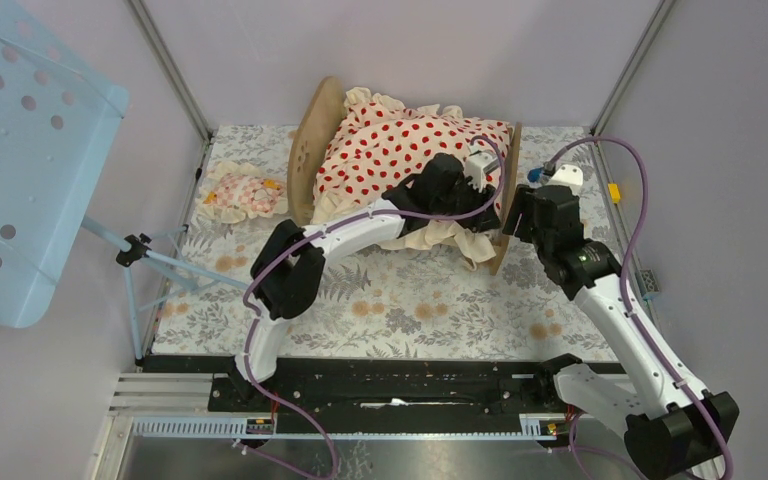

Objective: Set up the pet bed
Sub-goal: Cross the ropes on the bed frame.

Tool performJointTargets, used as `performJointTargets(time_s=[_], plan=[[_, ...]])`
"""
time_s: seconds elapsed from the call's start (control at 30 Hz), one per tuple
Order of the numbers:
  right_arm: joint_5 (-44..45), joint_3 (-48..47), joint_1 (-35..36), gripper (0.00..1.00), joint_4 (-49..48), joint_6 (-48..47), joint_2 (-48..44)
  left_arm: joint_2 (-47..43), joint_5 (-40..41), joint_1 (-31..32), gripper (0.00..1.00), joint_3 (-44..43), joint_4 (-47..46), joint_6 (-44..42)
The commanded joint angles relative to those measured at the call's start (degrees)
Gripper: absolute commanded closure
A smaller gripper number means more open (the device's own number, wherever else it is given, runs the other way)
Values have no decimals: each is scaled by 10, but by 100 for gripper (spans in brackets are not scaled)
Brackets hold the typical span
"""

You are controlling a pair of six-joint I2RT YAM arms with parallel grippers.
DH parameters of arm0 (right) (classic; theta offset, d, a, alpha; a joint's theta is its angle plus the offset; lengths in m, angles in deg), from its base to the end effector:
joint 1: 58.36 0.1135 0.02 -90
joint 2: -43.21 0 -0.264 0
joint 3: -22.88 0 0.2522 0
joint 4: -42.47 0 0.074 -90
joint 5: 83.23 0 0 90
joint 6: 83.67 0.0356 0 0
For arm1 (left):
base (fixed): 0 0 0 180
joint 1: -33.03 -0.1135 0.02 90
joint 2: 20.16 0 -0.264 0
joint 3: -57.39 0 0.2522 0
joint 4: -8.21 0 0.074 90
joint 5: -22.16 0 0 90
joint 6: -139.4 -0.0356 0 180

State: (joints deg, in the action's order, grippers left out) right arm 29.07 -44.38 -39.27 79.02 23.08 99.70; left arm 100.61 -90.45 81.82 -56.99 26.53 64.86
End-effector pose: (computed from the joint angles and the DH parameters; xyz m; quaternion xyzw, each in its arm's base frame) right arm 0.2107 0.0586 0.3342 0.0858 0.8330 0.0046 0.5466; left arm 0.3209 -0.3873 0.2676 0.3381 0.7607 -0.4211 0.3602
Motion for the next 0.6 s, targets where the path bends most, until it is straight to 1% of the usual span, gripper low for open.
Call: performJointTargets(time_s=[0.0, 0.1, 0.13, 0.17, 0.23, 0.3, 0.33, 0.47, 0.57], plan=[[-11, 14, -4, 30, 19, 30, -35, -46, -30, 3, 60, 16, -82, 38], [0, 41, -3, 30, 22, 40, -67, -51, -32, 3, 59, 27, -77, 40], [3, 48, -4, 30, 25, 48, -75, -60, -28, 3, 57, 36, -81, 41], [-1, 52, -4, 30, 26, 58, -81, -71, -23, 3, 53, 42, -83, 39], [-25, 55, -4, 30, 33, 73, -87, -102, 3, 2, 41, 46, -62, 18], [-36, 51, -4, 29, 45, 87, -91, -139, 31, 3, 32, 69, -54, -8], [-42, 55, -4, 28, 48, 91, -98, -158, 44, 3, 30, 93, -55, -21], [-59, 83, -4, 28, 46, 92, -140, -221, 72, 2, 30, 165, -26, -54], [-75, 110, -4, 28, 37, 75, -155, -284, 100, 3, 31, 263, -43, -52]])
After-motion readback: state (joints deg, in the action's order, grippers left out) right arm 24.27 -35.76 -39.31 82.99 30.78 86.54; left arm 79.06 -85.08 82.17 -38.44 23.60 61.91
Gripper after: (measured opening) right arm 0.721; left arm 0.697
